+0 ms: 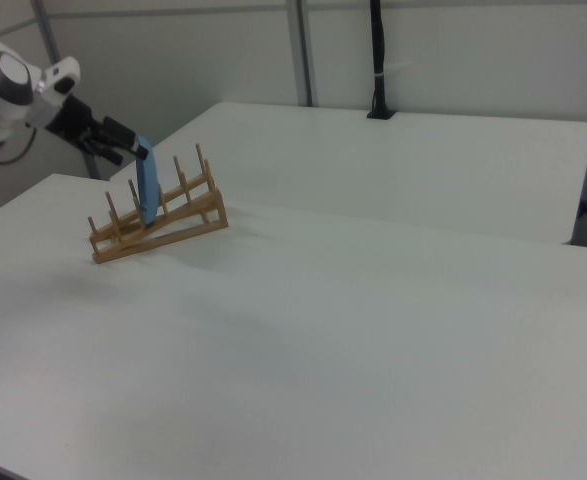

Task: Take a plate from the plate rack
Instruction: 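Lower the gripper onto the plate rim and close on it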

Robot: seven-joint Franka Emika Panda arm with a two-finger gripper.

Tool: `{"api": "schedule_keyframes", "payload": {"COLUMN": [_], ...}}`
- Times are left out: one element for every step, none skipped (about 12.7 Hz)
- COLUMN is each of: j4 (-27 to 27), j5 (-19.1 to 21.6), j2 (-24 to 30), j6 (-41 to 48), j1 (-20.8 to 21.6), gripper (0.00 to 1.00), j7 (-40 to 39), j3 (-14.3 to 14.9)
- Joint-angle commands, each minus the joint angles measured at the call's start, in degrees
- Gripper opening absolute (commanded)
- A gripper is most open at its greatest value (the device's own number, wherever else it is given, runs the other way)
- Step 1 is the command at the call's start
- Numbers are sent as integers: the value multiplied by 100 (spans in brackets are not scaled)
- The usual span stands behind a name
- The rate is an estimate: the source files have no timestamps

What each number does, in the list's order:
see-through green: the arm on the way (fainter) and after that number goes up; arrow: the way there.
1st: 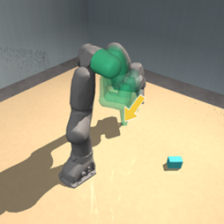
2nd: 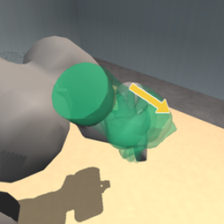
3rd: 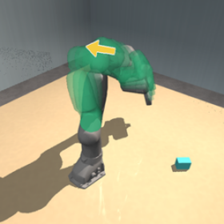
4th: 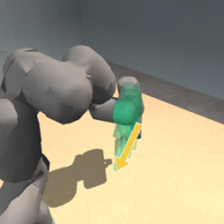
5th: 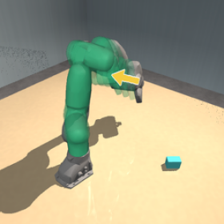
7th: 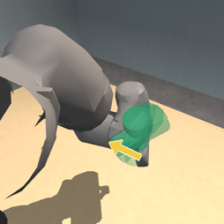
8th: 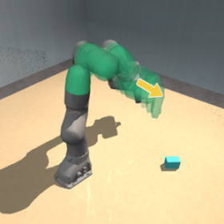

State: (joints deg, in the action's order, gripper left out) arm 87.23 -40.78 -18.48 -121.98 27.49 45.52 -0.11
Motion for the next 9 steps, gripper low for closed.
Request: {"api": "schedule_keyframes", "payload": {"j4": [-241,-346,-417,-556,-645,-715,-760,-760,-760], "j5": [-816,-1009,-1089,-1195,-1231,-1248,-1248,-1248,-1266], "j2": [-611,-752,-849,-980,-1043,-1087,-1104,-1105,-1157], "j6": [-422,-475,-493,-511,-511,-520,-520,-520,-520], "j1": [81,81,107,116,116,116,116,125,142], "gripper": [99,97,96,91,90,89,89,88,86], "j7": [895,1089,1152,1239,1319,1372,1398,1398,1398], "j3": [90,90,90,90,90,90,90,90,90]}}
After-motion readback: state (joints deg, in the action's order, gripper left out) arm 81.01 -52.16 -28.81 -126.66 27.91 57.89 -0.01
